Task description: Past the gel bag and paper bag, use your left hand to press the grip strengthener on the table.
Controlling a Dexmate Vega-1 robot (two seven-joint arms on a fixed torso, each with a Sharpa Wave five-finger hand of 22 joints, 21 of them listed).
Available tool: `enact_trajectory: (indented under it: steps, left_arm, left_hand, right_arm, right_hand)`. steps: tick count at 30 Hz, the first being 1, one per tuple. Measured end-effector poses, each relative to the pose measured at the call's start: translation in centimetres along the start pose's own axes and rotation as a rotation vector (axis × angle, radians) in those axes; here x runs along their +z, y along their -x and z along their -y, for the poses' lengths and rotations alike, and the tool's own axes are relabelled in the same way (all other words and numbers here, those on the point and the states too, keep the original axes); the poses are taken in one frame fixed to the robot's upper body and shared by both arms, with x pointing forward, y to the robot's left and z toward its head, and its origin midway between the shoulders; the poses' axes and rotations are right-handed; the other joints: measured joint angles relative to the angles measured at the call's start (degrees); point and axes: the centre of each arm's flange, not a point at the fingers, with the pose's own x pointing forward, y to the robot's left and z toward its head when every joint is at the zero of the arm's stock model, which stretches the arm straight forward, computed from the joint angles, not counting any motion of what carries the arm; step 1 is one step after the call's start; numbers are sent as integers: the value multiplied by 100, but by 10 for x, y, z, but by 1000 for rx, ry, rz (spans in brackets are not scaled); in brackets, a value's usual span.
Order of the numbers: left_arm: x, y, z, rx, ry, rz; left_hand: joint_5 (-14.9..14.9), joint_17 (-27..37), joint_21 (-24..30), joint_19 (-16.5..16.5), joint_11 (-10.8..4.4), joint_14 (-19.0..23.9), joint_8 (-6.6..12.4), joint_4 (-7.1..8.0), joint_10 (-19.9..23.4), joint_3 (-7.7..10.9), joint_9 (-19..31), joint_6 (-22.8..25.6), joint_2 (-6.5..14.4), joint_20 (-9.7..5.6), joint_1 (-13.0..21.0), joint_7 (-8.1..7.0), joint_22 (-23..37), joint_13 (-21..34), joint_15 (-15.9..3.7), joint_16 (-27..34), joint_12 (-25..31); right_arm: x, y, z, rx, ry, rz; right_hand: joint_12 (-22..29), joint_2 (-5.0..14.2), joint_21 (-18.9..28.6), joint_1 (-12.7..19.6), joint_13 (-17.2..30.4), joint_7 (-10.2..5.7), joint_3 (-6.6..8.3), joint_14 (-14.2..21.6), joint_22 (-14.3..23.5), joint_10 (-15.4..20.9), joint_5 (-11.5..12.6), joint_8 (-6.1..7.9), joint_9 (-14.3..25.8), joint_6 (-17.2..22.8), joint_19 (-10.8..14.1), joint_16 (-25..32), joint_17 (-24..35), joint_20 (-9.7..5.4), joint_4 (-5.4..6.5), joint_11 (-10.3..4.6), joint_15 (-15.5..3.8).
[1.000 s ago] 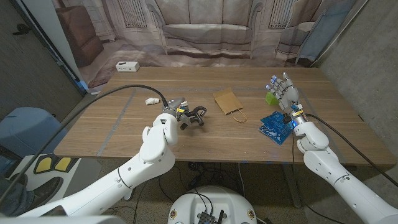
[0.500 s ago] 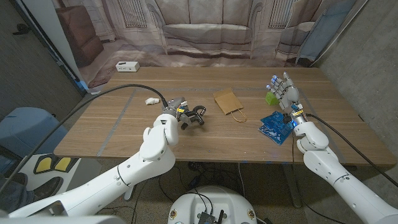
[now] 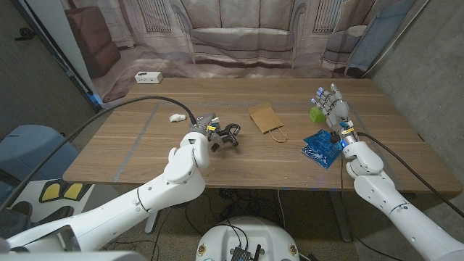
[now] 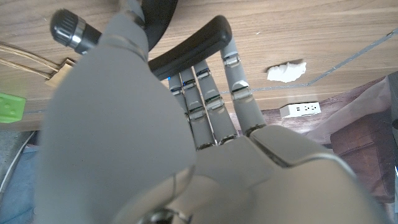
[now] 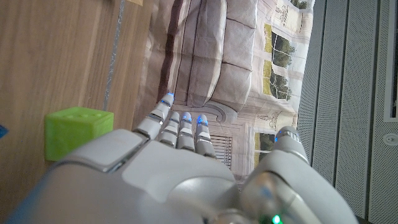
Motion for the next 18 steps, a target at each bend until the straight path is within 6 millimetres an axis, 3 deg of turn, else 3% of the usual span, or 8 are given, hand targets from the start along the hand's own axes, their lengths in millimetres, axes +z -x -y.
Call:
enact_trajectory:
  steps: [8, 17, 18]
  left_arm:
    - [0, -1, 1, -9, -9, -4]
    - [-4, -1, 7, -39, 9, -27]
    - [4, -3, -1, -23, -41, 10]
  left_hand:
    - [26, 25, 9, -150, -123, -89, -113, 0, -123, 0, 4, 0, 1, -150, -1, 0, -1, 55, -100, -75, -4]
    - [61, 3, 45, -235, -273, -194, -339, 0, -272, 0, 26, 42, 3, -235, -3, -41, -6, 689, -267, -202, -245]
    - [62, 4, 45, -235, -273, -203, -354, 0, -272, 0, 117, 42, 3, -235, -3, -41, -6, 718, -276, -202, -259]
  right_arm:
    - [0, 0, 0, 0, 2, -2]
    - [0, 1, 1, 0, 3, -3]
    - [0, 1, 1, -1, 2, -7]
  right_hand:
    - [0, 0, 0, 0, 0, 0, 0, 0, 0, 0, 0, 0, 0, 0, 0, 0, 0, 0, 0, 0, 0]
    - [0, 0, 0, 0, 0, 0, 0, 0, 0, 0, 0, 0, 0, 0, 0, 0, 0, 0, 0, 0, 0]
    - [0, 0, 0, 0, 0, 0, 0, 0, 0, 0, 0, 0, 0, 0, 0, 0, 0, 0, 0, 0, 0]
